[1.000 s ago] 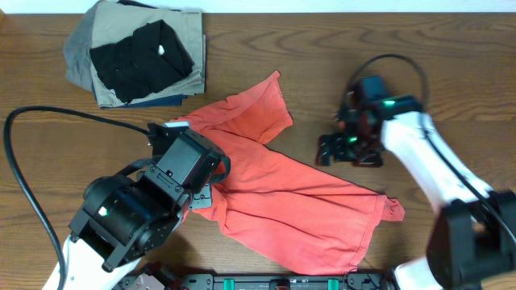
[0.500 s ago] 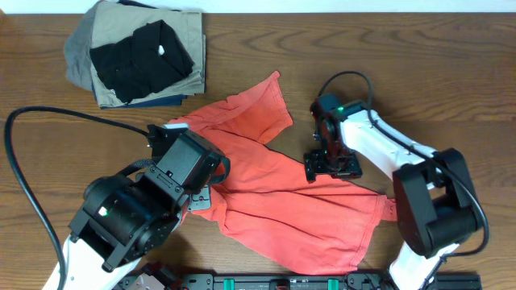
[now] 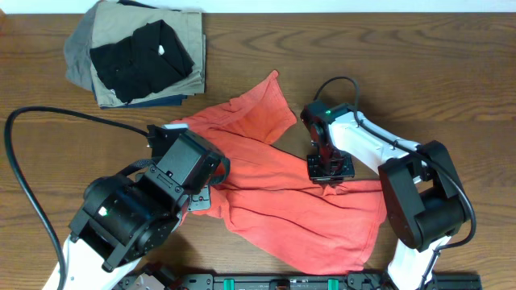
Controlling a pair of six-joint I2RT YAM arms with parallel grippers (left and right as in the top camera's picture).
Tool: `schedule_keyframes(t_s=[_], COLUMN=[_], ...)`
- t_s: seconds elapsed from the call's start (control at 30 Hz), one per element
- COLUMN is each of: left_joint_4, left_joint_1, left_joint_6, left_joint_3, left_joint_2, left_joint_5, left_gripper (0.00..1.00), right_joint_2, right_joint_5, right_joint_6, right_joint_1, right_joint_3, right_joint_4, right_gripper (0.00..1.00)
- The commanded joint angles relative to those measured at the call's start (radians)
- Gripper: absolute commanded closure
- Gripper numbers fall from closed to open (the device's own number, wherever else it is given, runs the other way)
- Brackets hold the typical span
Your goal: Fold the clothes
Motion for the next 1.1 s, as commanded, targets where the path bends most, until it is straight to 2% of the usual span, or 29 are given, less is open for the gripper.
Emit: schedule_keyframes(t_s=[0.0, 0.2, 0.47, 0.53, 0.57, 0.6, 0.63, 0.7, 0.93, 1.07], left_joint_4=[-0.003, 0.008, 0.052, 0.069, 0.078, 0.085, 0.088, 0.088, 0.087, 0.087], left_joint_1=[0.004, 0.004, 0.004, 0.004, 0.004, 0.004, 0.004, 0.004, 0.004, 0.004], left_joint_6=[-0.013, -0.013, -0.039, -0.039, -0.039, -0.039, -0.039, -0.039, -0.039, -0.04], left_joint_3=[-0.001, -0.002, -0.003, -0.003, -0.003, -0.003, -0.003, -0.003, -0.003, -0.003], left_joint_2=[-0.006, 0.0, 0.057, 0.084, 0.1, 0.117, 0.133, 0.171, 0.288, 0.326], left_joint_5=[-0.016, -0.016, -0.016, -0.013, -0.008, -0.002, -0.001, -0.001, -0.001, 0.011], left_gripper=[0.94, 0.94, 0.94, 0.94, 0.94, 0.94, 0.94, 0.94, 0.94, 0.94], right_joint_2=[0.054, 0.054, 0.055, 0.055, 0.055, 0.055, 0.055, 0.055, 0.055, 0.055], right_joint_5=[0.067, 0.122, 0.105, 0.104, 0.101, 0.101, 0.101, 0.101, 0.14, 0.237], right_joint_6=[0.018, 0.018, -0.027, -0.027, -0.027, -0.027, -0.027, -0.028, -0.026, 0.113], right_joint_1=[-0.034, -0.134, -0.307, -0.343, -0.359, -0.375, -0.385, -0.404, -0.423, -0.435], right_joint_3=[0.002, 0.146, 0.539, 0.618, 0.653, 0.682, 0.702, 0.737, 0.739, 0.726], right_joint_4=[0.04, 0.035, 0.063, 0.068, 0.068, 0.063, 0.05, -0.012, -0.282, -0.4], right_gripper=[0.99, 0.99, 0.97, 0.83, 0.68, 0.57, 0.42, 0.03, 0.01, 0.01])
